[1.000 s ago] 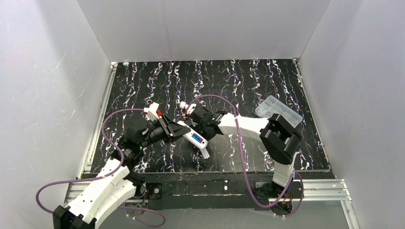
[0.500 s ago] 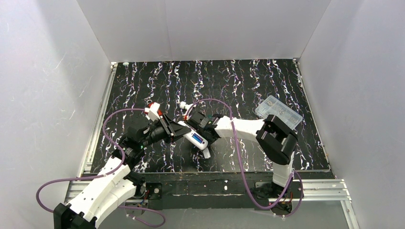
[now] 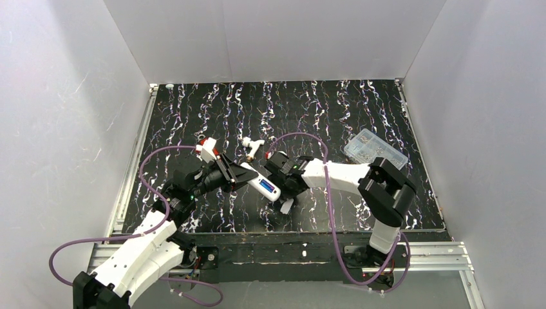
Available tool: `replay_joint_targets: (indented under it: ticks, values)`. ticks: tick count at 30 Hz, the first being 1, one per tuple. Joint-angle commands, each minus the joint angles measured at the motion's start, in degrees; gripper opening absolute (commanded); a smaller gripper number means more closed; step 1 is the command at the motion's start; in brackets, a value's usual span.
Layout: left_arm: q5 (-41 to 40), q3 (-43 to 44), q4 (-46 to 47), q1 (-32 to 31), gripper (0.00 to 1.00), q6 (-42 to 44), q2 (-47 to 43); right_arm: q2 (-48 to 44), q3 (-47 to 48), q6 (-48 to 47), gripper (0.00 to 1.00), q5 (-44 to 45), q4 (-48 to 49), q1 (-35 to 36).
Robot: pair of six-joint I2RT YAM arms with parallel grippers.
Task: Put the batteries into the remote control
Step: Pick up the battery cover at the center of the board.
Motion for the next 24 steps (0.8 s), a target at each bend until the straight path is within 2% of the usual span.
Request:
replay_joint_targets:
  ticks: [1,10,24]
  values:
    - [1.9,1.9,4.2,-0.3,0.0,-0.1,-0.1,-0.3,-4.7,2.5,0.6,5.7,-10.1,-1.3]
    - [2.1,1.4,4.8,-0.3,0.0,-0.4,-0.1,-3.6,-8.4,5.2,0.59,2.0,-12.1,-1.7]
    - [1.6,0.6,5.0,-0.3,0.0,-0.8,-1.2,-10.9,-15.4,9.5,0.52,-8.7,-11.8,-1.7]
